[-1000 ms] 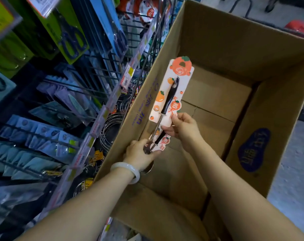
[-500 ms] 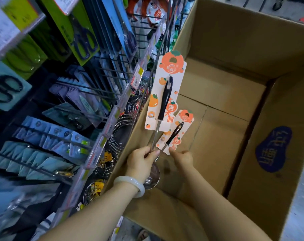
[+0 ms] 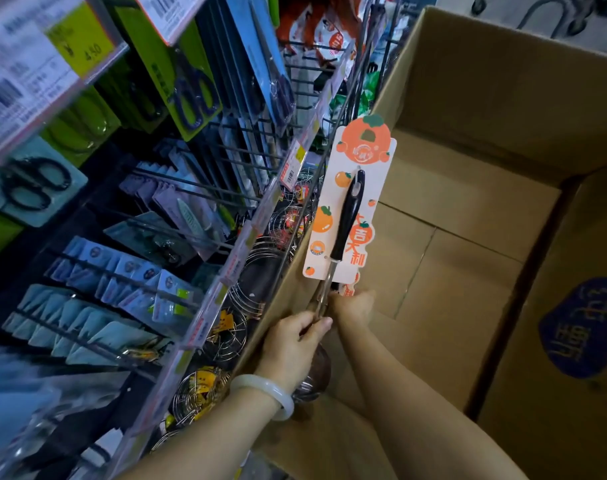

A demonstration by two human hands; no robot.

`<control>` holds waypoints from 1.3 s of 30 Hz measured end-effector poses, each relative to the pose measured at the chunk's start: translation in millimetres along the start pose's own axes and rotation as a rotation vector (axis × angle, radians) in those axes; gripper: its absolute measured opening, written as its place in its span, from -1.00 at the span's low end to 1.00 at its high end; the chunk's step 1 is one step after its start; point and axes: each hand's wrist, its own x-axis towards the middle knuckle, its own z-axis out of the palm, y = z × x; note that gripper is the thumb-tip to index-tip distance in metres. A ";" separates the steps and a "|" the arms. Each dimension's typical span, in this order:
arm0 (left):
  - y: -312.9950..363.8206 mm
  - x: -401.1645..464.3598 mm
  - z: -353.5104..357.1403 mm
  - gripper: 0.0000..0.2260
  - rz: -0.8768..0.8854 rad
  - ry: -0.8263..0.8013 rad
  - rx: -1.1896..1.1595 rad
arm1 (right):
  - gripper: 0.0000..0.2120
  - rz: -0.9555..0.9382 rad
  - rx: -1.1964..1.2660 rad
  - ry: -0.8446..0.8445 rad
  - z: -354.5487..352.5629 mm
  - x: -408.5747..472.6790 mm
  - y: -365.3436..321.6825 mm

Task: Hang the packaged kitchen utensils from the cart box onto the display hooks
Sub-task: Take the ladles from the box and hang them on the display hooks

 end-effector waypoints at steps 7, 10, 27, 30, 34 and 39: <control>11.2 -4.8 -2.9 -0.75 0.026 0.015 0.016 | -0.75 -0.139 0.431 -0.237 -53.7 -25.6 -16.7; 18.3 -9.6 -4.1 -0.74 0.055 0.066 -0.004 | -0.80 -0.220 0.428 -0.317 -93.7 -41.2 -39.7; 99.2 -114.0 -41.5 -0.83 0.341 0.266 -0.145 | -0.68 -0.682 0.523 -0.474 -205.8 -214.6 -102.7; 108.1 -152.0 -60.4 -0.92 0.369 0.365 -0.203 | -0.69 -0.763 0.461 -0.564 -209.1 -254.7 -105.2; 102.3 -221.6 -82.4 -0.95 0.389 0.537 -0.246 | -0.69 -0.876 0.393 -0.728 -213.3 -310.9 -92.2; 66.2 -324.8 -97.4 -0.93 0.346 0.719 -0.258 | -0.83 -0.902 0.306 -0.964 -209.3 -392.2 -38.1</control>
